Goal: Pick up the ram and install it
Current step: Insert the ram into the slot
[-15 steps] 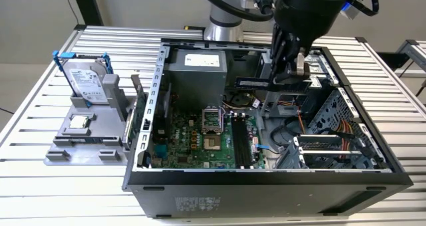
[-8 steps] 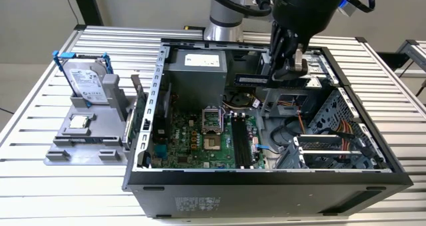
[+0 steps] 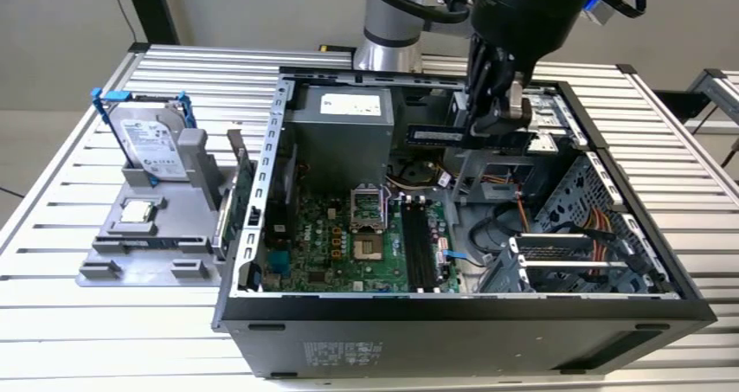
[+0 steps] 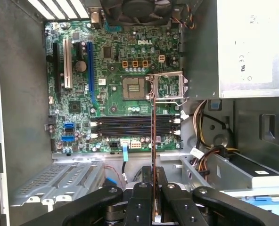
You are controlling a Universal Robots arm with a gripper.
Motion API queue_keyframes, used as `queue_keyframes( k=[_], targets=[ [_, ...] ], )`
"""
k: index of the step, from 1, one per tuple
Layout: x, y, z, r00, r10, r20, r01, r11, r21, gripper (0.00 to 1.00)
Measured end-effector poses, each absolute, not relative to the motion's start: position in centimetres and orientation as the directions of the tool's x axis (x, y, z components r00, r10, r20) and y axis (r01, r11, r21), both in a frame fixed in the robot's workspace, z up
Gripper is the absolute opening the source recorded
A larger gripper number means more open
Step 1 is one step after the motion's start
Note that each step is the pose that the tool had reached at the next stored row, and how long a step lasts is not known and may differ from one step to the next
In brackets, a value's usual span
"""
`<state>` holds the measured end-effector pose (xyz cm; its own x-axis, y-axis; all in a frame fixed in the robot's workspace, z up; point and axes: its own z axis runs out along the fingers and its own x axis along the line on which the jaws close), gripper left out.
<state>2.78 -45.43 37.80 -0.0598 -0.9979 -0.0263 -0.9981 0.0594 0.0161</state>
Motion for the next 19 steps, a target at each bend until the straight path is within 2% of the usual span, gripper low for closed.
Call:
queue_keyframes(
  k=[19],
  targets=[
    [2.78,-44.47,37.80,-0.056,-0.998,-0.026,-0.998,0.056,0.016,0.00]
  ],
)
